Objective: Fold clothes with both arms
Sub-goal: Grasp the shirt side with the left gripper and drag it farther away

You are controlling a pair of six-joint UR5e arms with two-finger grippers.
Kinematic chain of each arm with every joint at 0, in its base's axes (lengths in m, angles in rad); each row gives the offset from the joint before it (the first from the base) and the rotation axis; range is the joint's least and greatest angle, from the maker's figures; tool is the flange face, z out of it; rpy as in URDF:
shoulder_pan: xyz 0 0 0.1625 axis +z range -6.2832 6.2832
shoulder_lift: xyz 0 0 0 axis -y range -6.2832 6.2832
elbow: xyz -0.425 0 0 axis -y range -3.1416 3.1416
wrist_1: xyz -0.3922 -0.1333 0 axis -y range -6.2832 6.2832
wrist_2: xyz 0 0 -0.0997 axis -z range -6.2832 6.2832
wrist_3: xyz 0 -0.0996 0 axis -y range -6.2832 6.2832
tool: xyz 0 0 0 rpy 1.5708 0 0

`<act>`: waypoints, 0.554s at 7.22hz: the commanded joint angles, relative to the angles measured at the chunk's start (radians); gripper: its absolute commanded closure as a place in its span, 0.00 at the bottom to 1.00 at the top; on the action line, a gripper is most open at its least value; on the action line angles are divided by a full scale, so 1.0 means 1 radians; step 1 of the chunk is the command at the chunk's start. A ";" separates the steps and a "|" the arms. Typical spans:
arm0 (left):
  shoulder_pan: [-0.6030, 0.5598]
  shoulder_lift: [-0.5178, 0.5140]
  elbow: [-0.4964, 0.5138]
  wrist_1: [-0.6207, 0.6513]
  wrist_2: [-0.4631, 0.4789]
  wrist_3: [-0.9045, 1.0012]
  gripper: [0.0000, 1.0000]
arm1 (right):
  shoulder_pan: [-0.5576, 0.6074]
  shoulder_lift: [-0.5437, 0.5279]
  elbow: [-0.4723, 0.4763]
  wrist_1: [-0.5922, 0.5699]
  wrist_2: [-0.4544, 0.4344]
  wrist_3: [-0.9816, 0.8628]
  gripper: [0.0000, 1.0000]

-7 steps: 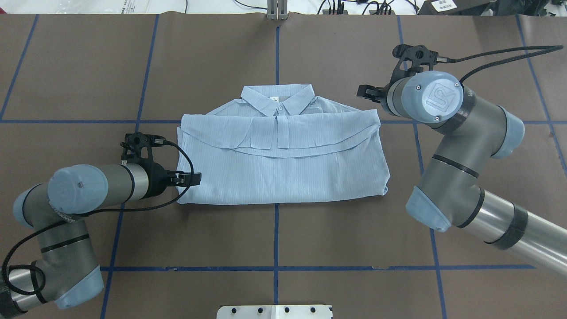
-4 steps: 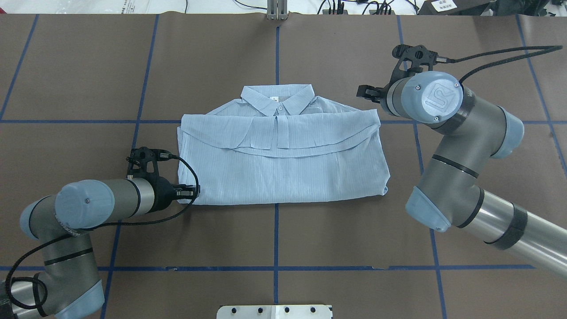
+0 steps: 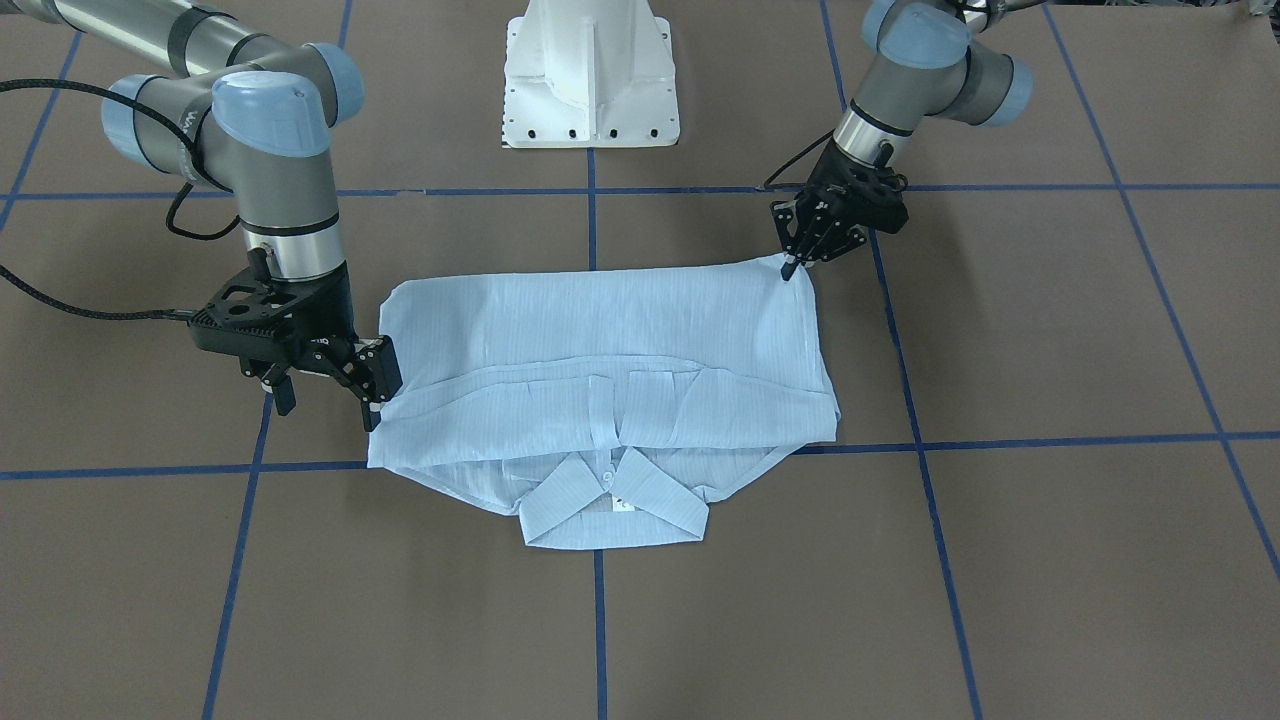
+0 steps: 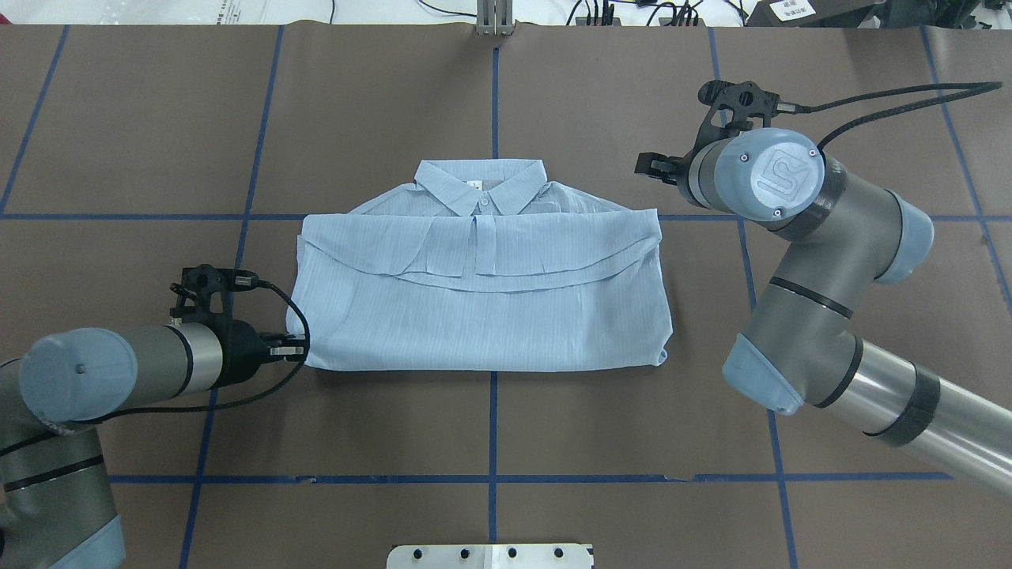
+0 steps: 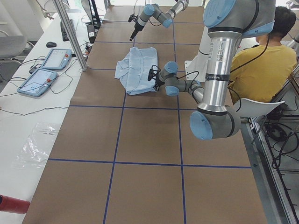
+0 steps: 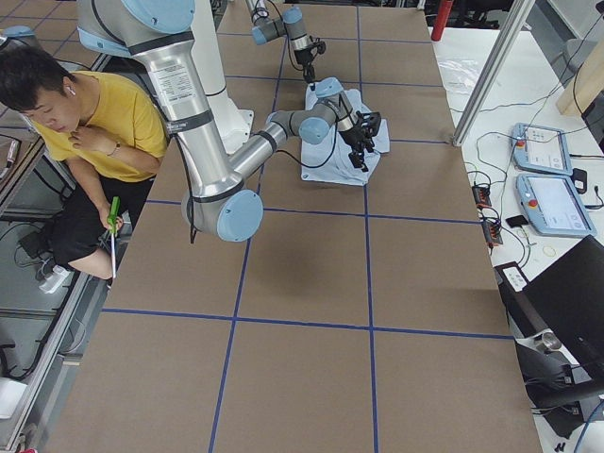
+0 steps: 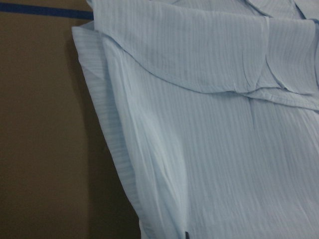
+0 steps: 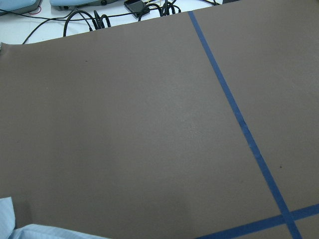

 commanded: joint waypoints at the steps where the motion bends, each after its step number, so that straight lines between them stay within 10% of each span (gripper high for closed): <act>1: -0.164 0.010 0.065 0.004 0.000 0.202 1.00 | -0.003 0.008 0.000 0.001 0.000 0.003 0.00; 4: -0.451 -0.366 0.535 0.004 0.002 0.430 1.00 | -0.018 0.015 0.014 0.001 0.000 0.015 0.00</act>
